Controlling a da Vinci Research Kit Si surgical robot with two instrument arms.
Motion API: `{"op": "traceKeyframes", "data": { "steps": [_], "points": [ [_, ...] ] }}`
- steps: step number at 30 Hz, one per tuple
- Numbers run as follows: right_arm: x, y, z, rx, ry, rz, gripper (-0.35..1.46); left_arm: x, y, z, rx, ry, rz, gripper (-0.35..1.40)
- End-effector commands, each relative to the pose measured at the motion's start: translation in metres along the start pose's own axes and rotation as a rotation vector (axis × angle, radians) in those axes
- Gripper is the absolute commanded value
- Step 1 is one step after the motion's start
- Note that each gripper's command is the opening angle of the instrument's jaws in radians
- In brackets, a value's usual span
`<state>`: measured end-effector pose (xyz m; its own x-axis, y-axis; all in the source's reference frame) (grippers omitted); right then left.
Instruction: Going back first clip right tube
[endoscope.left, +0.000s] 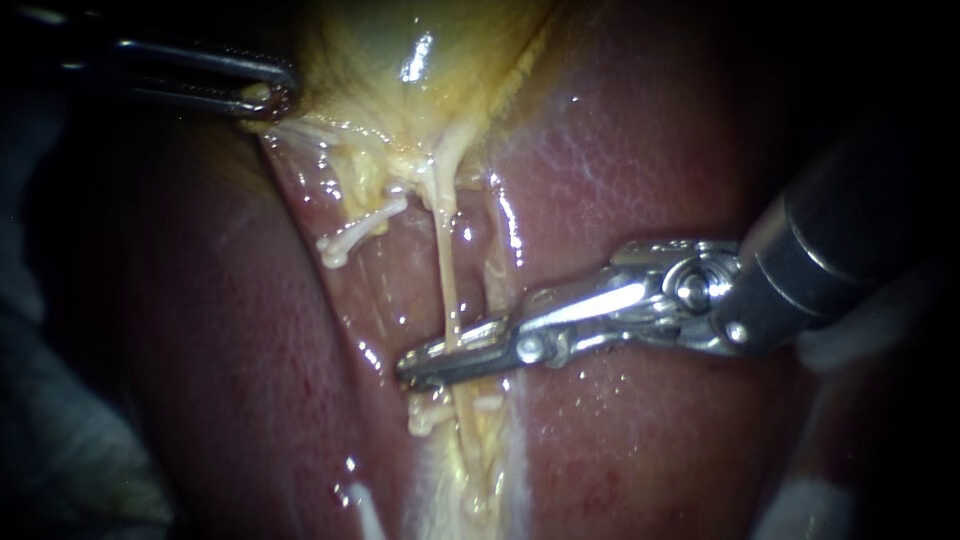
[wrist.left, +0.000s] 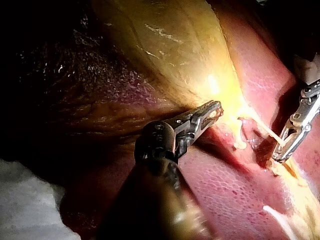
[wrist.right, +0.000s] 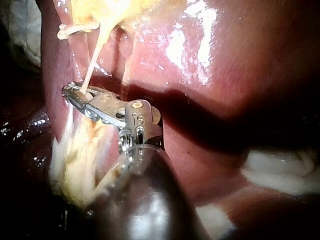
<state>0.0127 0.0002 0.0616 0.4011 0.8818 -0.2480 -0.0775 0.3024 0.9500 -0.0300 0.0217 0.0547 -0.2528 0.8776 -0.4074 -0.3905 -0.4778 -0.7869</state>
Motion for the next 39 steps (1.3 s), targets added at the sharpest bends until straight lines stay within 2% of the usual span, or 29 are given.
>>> {"op": "traceKeyframes", "data": {
  "steps": [1, 3, 5, 7, 11, 15, 19, 23, 26, 29, 33, 39],
  "points": [
    [0.0000, 0.0000, 0.0002, 0.002, 0.002, 0.000, -0.29, 0.0000, 0.0000, 0.0000, -0.001, 0.000, 0.000, -0.35],
    [-0.0001, 0.0003, 0.0007, -0.009, 0.007, -0.073, 0.11, 0.0000, 0.0000, 0.0000, 0.000, 0.000, 0.000, -0.35],
    [-0.0004, 0.0010, 0.0015, -0.023, 0.013, -0.136, 0.34, 0.0000, 0.0000, 0.0000, -0.001, 0.000, 0.000, -0.35],
    [-0.0009, 0.0019, 0.0023, -0.028, 0.012, -0.160, 0.42, 0.0000, 0.0000, 0.0000, 0.000, 0.000, 0.000, -0.35],
    [-0.0019, 0.0037, 0.0029, -0.044, 0.017, -0.205, 0.45, 0.0000, 0.0000, 0.0000, -0.001, 0.000, 0.000, -0.35],
    [-0.0018, 0.0046, 0.0020, -0.068, 0.032, -0.258, 0.47, 0.0000, -0.0001, 0.0000, -0.001, 0.000, 0.000, -0.35],
    [-0.0016, 0.0041, 0.0005, -0.071, 0.029, -0.336, 0.47, 0.0000, -0.0001, 0.0000, -0.001, 0.000, 0.000, -0.35],
    [-0.0015, 0.0030, -0.0011, -0.063, 0.021, -0.414, 0.49, 0.0000, -0.0001, -0.0001, -0.001, -0.001, 0.001, -0.35],
    [-0.0016, 0.0015, -0.0024, -0.053, 0.014, -0.463, 0.49, 0.0000, -0.0001, -0.0001, -0.001, -0.001, 0.001, -0.35],
    [-0.0017, 0.0002, -0.0031, -0.047, 0.011, -0.484, 0.50, 0.0000, -0.0001, -0.0001, -0.001, -0.001, 0.001, -0.35],
    [-0.0018, -0.0009, -0.0032, -0.043, 0.009, -0.495, 0.50, 0.0000, -0.0001, -0.0001, -0.001, -0.001, 0.001, -0.35],
    [-0.0017, -0.0005, -0.0033, -0.045, 0.009, -0.512, 0.50, 0.0000, -0.0001, -0.0001, -0.001, -0.001, 0.001, -0.35]
  ]
}}
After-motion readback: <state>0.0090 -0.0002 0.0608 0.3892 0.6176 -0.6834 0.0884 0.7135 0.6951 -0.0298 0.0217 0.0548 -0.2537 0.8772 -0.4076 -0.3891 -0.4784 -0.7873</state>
